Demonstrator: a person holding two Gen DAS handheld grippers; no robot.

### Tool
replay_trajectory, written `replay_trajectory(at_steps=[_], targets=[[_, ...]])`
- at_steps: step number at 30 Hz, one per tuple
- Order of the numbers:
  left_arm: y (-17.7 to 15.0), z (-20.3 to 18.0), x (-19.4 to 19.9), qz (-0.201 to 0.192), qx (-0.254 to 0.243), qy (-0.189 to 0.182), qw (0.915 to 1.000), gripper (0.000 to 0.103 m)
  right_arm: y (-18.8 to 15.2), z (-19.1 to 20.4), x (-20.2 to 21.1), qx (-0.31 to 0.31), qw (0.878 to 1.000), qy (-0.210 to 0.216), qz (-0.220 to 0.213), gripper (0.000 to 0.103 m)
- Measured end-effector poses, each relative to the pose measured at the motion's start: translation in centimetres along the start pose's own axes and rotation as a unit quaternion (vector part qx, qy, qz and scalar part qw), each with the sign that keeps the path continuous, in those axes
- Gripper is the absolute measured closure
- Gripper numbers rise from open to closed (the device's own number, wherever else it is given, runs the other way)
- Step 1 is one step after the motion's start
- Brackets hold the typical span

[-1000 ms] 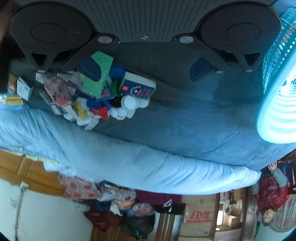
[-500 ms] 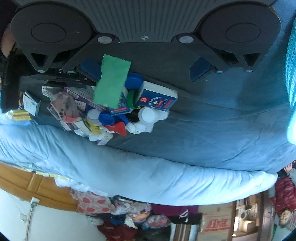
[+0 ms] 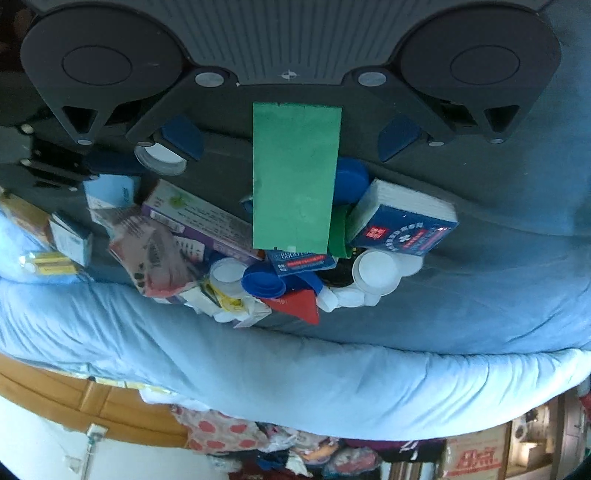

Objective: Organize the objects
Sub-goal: 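Grasp a green packet with the left tool while the right tool grasps a clear lid, then carry the green packet and clear lid over the blue basket and open both tools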

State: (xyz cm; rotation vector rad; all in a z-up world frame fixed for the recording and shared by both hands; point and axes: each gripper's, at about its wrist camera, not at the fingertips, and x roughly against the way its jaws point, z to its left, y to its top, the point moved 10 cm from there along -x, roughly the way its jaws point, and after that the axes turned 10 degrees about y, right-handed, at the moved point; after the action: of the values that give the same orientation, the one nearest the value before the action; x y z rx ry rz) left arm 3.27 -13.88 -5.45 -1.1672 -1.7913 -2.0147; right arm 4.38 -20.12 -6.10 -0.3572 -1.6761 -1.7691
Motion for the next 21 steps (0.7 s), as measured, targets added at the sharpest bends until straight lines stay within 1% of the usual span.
replay_trajectory(at_steps=[2, 4, 5, 6, 7, 8, 9, 12, 16, 18, 20, 21], targets=[[0.2, -0.6, -0.6, -0.003, -0.006, -0.001, 1.0000, 0.006, 0.0, -0.2, -0.2, 0.003, 1.000, 0.001, -0.003, 0.051], [0.3, -1.2, -1.2, -0.005, -0.017, -0.002, 0.9998, 0.013, -0.1, -0.4, -0.6, 0.001, 1.000, 0.002, -0.005, 0.052], [0.3, -1.5, -1.5, -0.006, -0.021, 0.003, 0.9998, 0.013, 0.0, -0.5, -0.9, 0.000, 1.000, 0.003, -0.005, 0.053], [0.3, -1.6, -1.7, -0.008, -0.024, 0.006, 0.9997, 0.018, 0.0, -0.4, -1.0, 0.000, 1.000, 0.004, -0.007, 0.060], [0.3, -1.7, -2.0, -0.008, -0.026, 0.005, 0.9996, 0.034, 0.0, -0.4, -0.8, -0.001, 1.000, 0.005, -0.007, 0.060], [0.3, -1.7, -2.1, -0.007, -0.027, 0.010, 0.9996, 0.044, 0.1, -0.4, -0.8, -0.003, 1.000, 0.008, -0.008, 0.060], [0.3, -1.5, -2.1, -0.006, -0.025, 0.014, 0.9996, 0.050, 0.2, -0.3, -0.7, -0.005, 1.000, 0.010, -0.010, 0.060], [0.9, -0.9, -1.2, -0.008, -0.013, 0.011, 0.9998, 0.051, 0.7, -0.2, 0.0, -0.006, 1.000, 0.015, -0.022, 0.060], [3.4, 0.9, 2.2, -0.038, 0.003, 0.029, 0.9988, 0.051, 2.2, 0.6, 1.5, -0.005, 0.999, 0.021, -0.043, 0.060], [5.2, 2.5, 4.6, -0.063, 0.011, 0.050, 0.9967, 0.051, 3.6, 1.6, 2.5, 0.003, 0.998, 0.029, -0.057, 0.060], [7.2, 4.7, 7.5, -0.092, 0.028, 0.077, 0.9924, 0.051, 5.4, 2.6, 3.3, 0.013, 0.997, 0.037, -0.071, 0.060], [8.1, 6.0, 9.0, -0.106, 0.036, 0.093, 0.9894, 0.051, 6.9, 3.4, 3.8, 0.020, 0.995, 0.043, -0.082, 0.060]])
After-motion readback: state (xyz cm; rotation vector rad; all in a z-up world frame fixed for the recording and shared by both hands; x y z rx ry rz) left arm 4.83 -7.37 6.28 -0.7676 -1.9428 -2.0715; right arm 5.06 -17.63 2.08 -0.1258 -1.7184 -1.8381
